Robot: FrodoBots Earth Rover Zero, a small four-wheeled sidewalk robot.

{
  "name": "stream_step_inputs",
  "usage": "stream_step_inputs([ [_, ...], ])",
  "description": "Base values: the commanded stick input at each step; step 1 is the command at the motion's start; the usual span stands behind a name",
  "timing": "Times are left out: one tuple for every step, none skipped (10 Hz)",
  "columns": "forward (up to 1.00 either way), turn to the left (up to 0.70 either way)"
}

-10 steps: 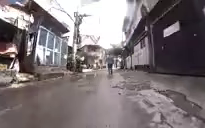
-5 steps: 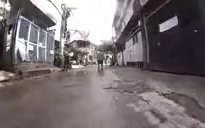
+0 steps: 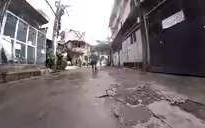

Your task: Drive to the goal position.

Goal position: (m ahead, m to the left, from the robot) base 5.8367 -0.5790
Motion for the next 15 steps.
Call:
stream_step_inputs([
  [1.0, 0.27],
  [1.0, 0.27],
  [1.0, 0.27],
  [1.0, 0.19],
  [1.0, 0.0],
  [1.0, 0.0],
  [1.0, 0.0],
  [1.0, 0.0],
  [1.0, 0.0],
  [1.0, 0.0],
  [1.0, 0.0],
  [1.0, -0.01],
  [1.0, -0.22],
  [1.0, -0.27],
  [1.0, 0.0],
])
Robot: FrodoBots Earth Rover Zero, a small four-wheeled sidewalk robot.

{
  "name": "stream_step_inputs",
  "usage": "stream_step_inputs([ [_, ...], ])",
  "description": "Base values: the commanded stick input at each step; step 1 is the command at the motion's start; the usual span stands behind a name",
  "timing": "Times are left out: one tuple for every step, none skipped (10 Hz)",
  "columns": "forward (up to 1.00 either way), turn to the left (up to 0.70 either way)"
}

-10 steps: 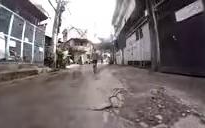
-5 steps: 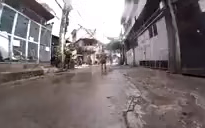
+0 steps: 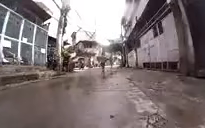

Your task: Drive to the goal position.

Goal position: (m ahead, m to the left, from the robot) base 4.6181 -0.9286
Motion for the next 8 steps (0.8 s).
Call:
stream_step_inputs([
  [1.0, 0.0],
  [1.0, 0.0],
  [1.0, 0.0],
  [1.0, 0.0],
  [1.0, 0.0],
  [1.0, 0.0],
  [1.0, 0.0],
  [1.0, 0.0],
])
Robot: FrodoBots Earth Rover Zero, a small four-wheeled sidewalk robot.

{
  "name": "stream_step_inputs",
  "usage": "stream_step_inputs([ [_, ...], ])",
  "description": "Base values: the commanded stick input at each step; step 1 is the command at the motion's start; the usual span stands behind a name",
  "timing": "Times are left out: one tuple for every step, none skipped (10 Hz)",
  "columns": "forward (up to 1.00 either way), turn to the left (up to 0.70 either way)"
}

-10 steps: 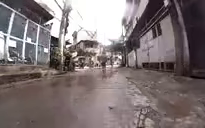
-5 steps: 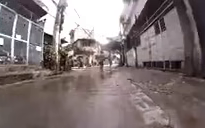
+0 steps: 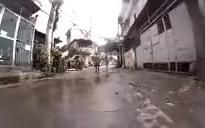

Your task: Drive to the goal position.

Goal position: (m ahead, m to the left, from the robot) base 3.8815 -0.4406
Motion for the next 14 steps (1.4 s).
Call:
stream_step_inputs([
  [1.0, 0.0],
  [1.0, 0.0],
  [1.0, 0.0],
  [1.0, 0.0],
  [1.0, 0.0],
  [0.17, 0.0],
  [0.0, 0.0],
  [0.0, 0.0],
  [0.0, -0.03],
  [0.0, -0.4],
  [1.0, -0.27],
  [1.0, -0.24],
  [1.0, -0.04],
  [0.15, 0.0],
])
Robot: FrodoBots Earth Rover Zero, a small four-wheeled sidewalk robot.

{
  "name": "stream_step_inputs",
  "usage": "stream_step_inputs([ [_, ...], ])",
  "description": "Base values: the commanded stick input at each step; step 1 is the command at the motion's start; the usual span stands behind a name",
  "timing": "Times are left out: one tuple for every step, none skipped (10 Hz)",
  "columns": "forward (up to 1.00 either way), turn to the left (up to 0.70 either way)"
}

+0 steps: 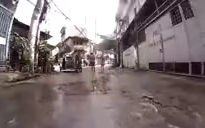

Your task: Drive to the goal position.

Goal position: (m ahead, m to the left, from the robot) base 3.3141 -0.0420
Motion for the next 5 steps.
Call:
stream_step_inputs([
  [0.0, 0.0],
  [0.0, 0.0],
  [0.0, 0.0],
  [0.0, 0.0],
  [0.0, 0.0],
])
